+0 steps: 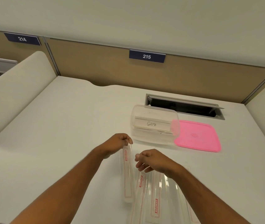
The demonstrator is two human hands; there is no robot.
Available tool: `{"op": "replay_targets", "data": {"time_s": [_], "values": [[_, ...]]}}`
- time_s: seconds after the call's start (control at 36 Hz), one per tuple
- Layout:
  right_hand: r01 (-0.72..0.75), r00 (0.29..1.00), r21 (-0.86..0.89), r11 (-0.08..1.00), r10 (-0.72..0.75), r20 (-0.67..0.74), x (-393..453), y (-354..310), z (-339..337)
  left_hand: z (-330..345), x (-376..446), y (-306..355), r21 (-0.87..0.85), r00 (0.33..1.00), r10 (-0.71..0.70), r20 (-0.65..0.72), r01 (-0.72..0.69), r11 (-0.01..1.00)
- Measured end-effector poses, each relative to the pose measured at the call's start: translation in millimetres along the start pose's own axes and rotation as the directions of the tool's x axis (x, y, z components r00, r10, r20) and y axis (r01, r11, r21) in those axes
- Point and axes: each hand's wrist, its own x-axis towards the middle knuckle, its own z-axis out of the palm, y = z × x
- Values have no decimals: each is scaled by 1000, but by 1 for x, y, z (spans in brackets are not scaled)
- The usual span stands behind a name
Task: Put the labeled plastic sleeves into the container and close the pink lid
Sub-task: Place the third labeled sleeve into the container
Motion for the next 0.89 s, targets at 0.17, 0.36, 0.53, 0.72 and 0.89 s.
{"op": "replay_targets", "data": {"time_s": [0.17,0.36,0.53,0.72,0.89], "values": [[5,978,56,998,-17,209,-6,-6,8,-1,7,4,-67,987,-120,-106,113,991],[-44,982,135,990,18,188,-10,-6,-1,0,5,1,-36,983,-107,-146,102,994],[-75,993,365,928,37,111,-11,-5,-25,0,4,-5,160,987,12,-158,14,987],[-157,987,442,883,132,88,-7,5,-54,7,0,4,342,980,187,-68,-153,927],[-160,987,383,910,151,53,-8,13,-64,10,-3,12,471,964,261,59,-257,844]]}}
